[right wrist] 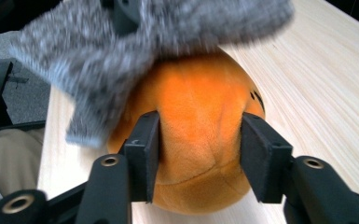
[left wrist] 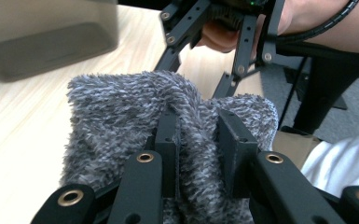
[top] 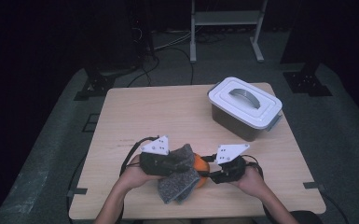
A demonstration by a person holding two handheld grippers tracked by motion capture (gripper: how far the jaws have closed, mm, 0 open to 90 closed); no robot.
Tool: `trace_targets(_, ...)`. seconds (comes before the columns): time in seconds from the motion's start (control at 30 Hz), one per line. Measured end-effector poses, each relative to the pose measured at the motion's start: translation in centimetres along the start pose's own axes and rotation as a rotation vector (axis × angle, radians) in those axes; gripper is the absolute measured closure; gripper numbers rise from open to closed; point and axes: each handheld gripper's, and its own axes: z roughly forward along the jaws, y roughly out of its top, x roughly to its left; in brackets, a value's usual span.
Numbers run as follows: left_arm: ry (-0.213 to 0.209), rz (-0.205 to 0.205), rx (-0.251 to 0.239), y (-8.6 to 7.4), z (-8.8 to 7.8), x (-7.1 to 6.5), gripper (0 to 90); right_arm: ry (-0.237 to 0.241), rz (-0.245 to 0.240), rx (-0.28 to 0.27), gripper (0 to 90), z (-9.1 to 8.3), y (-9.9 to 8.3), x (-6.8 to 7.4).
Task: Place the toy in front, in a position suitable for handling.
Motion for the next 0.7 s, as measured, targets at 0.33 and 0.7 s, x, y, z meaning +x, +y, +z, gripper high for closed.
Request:
trace_targets(0.33,0.018,-0.083,-0.033,-1.6,-0.4,1.3,71.7,-0.004,0.038,-0.023,29.7,-0.8,-0.4,-0.8)
trace_targets(0.7,0.035,-0.071,0.001,-1.9,-0.3,1.4,71.3,-0.013,0.047,0.005,45.8,-0.7,-1.2,-1.6)
